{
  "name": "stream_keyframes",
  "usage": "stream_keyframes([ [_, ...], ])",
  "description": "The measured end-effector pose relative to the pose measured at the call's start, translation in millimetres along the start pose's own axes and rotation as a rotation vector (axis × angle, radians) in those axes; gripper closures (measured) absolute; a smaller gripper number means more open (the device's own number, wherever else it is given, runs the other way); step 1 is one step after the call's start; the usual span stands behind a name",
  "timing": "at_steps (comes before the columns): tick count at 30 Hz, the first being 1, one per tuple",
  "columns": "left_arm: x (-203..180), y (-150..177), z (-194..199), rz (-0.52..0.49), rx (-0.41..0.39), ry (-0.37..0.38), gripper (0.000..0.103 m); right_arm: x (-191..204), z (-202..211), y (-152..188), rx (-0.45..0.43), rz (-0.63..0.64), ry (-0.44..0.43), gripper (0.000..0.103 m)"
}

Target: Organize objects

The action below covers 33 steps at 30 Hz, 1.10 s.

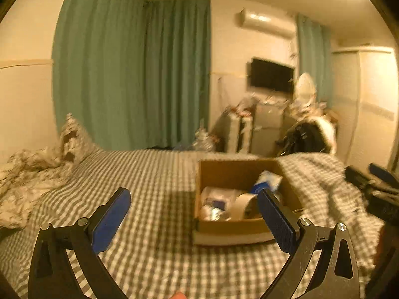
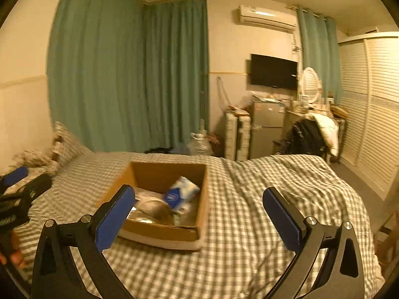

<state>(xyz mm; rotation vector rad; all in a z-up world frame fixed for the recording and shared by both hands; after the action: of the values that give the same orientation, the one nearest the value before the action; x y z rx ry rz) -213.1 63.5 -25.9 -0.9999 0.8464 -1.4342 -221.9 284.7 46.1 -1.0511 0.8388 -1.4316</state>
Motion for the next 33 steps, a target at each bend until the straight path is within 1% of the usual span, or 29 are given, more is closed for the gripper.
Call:
stream_keyframes([
  [2,-1,5,0,0.02,0.002,0.011,0.0,6,-1,2,0.008,0.004,-0.035,0.0],
  [4,-2,10,1,0.032,0.016,0.02,0.0,13,2,6,0.004,0.033,-0.033,0.0],
  [7,-6,15,5,0.013,0.037,0.017,0.0,18,4,7,0.008,0.043,-0.041,0.0],
  [11,-10,14,15,-0.016,0.014,0.017,0.0,18,10,5,-0.003,0.048,-0.037,0.0],
  [19,-14,13,16,-0.007,0.023,0.034,0.0,16,9,6,0.004,0.04,-0.037,0.0],
  [22,-15,10,18,-0.018,0.019,0.023,0.0,15,9,6,0.002,0.038,-0.034,0.0],
  [33,-20,11,20,-0.037,0.023,0.022,0.0,15,11,5,-0.002,0.035,-0.036,0.0],
])
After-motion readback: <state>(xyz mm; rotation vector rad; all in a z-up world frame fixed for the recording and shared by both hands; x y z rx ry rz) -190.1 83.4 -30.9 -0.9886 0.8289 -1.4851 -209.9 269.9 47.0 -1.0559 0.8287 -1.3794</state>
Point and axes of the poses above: each gripper's, at about its wrist camera, not at the fingertips, and z roughly against the way its jaws point, x to its left, y to its underside, the point moved 7 cm from there along -z, roughly the way its jaws point, and after that the axes turned 8 degrees about -z, right-handed, at the moved point
